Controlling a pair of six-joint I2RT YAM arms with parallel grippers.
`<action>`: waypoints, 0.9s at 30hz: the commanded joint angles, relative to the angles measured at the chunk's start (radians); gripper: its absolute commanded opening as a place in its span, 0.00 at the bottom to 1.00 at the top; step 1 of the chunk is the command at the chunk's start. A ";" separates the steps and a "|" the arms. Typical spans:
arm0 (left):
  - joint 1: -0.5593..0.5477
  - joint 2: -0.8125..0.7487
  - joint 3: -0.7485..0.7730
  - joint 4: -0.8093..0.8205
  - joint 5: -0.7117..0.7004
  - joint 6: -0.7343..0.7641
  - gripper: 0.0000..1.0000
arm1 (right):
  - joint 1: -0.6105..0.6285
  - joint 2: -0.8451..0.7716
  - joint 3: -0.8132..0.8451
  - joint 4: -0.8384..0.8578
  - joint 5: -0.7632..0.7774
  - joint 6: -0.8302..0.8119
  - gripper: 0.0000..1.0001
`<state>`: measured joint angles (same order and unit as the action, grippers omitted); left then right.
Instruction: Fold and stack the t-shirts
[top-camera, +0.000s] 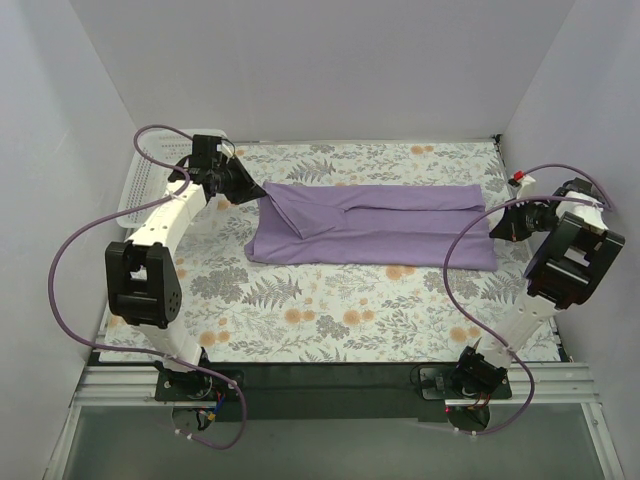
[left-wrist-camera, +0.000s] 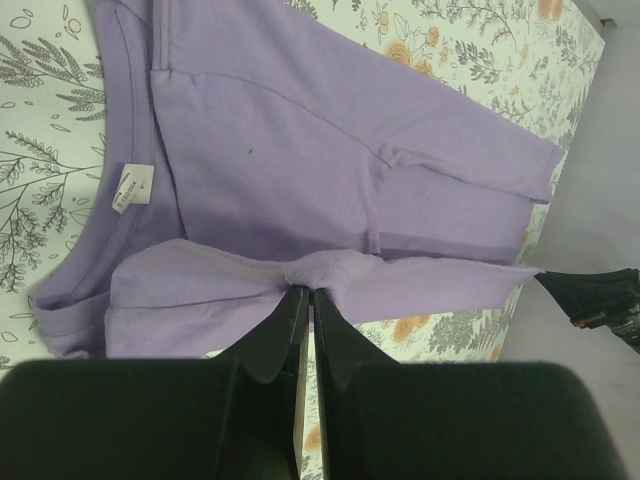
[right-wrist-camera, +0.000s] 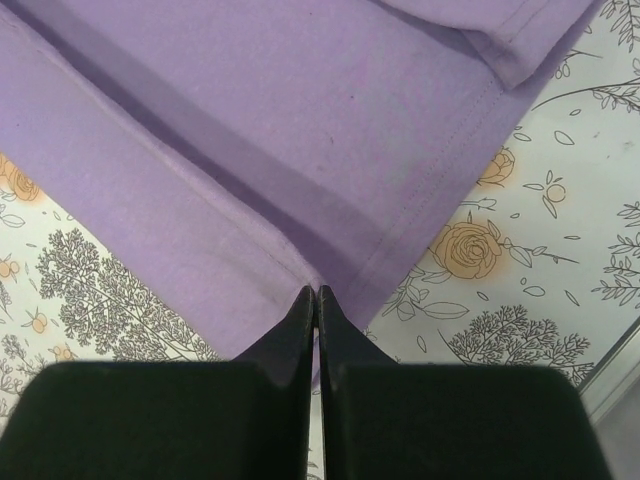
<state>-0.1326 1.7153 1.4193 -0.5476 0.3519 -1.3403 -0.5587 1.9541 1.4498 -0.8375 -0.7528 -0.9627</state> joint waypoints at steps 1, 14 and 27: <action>0.007 -0.005 0.047 0.006 0.016 0.018 0.00 | 0.009 0.020 0.032 0.041 0.009 0.038 0.01; 0.007 0.000 0.072 0.005 0.032 0.021 0.00 | 0.049 0.051 0.040 0.140 0.066 0.134 0.01; 0.007 0.047 0.122 0.001 0.061 0.024 0.00 | 0.071 -0.011 0.009 0.241 0.152 0.232 0.48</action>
<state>-0.1326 1.7580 1.5032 -0.5461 0.3939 -1.3300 -0.4938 2.0006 1.4528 -0.6365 -0.6109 -0.7536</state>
